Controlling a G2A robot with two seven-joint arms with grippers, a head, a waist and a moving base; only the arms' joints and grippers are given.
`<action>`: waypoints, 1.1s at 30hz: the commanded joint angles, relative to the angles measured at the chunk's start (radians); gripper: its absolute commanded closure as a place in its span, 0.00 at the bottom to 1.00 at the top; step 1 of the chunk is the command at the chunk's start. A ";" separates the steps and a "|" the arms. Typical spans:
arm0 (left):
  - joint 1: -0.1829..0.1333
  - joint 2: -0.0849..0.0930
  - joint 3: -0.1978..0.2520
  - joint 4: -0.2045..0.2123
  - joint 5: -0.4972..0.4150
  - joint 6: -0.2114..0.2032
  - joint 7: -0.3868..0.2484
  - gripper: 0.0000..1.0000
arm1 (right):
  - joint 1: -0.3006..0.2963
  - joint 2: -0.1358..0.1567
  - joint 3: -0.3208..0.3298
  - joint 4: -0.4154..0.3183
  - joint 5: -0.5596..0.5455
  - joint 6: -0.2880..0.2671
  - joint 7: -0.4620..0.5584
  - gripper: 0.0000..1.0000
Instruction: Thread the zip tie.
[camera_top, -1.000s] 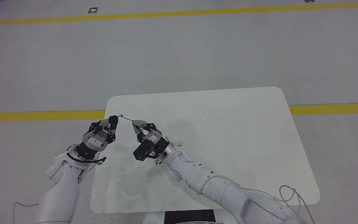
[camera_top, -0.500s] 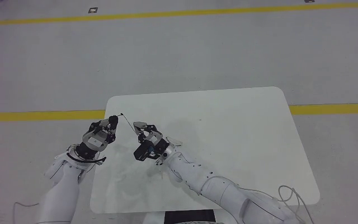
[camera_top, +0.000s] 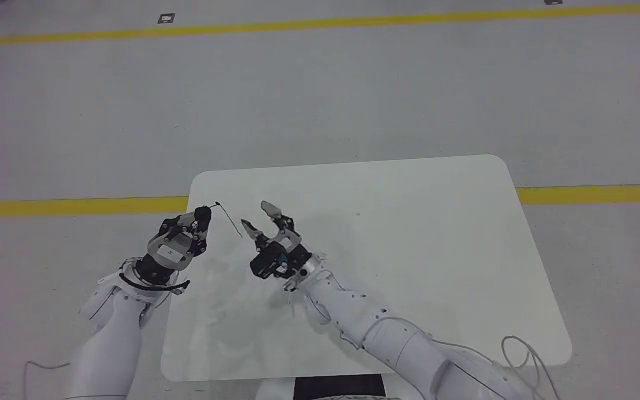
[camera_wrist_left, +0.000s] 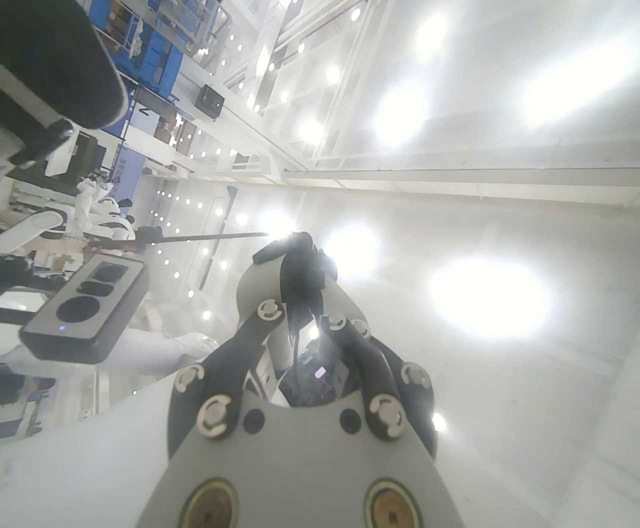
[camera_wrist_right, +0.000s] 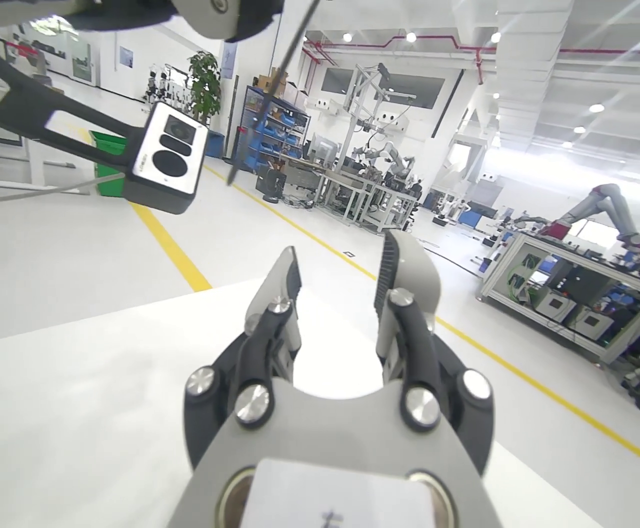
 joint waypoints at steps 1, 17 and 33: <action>0.000 0.000 0.000 0.000 0.000 0.000 0.000 1.00 | -0.014 0.005 0.038 -0.015 0.000 0.000 -0.001 0.00; 0.000 0.000 0.000 0.000 0.000 0.000 0.000 1.00 | -0.065 0.037 0.156 -0.070 0.000 0.000 0.011 0.00; 0.000 0.000 0.000 0.000 0.000 0.000 0.000 1.00 | -0.189 0.126 0.415 -0.265 0.020 -0.084 0.041 0.00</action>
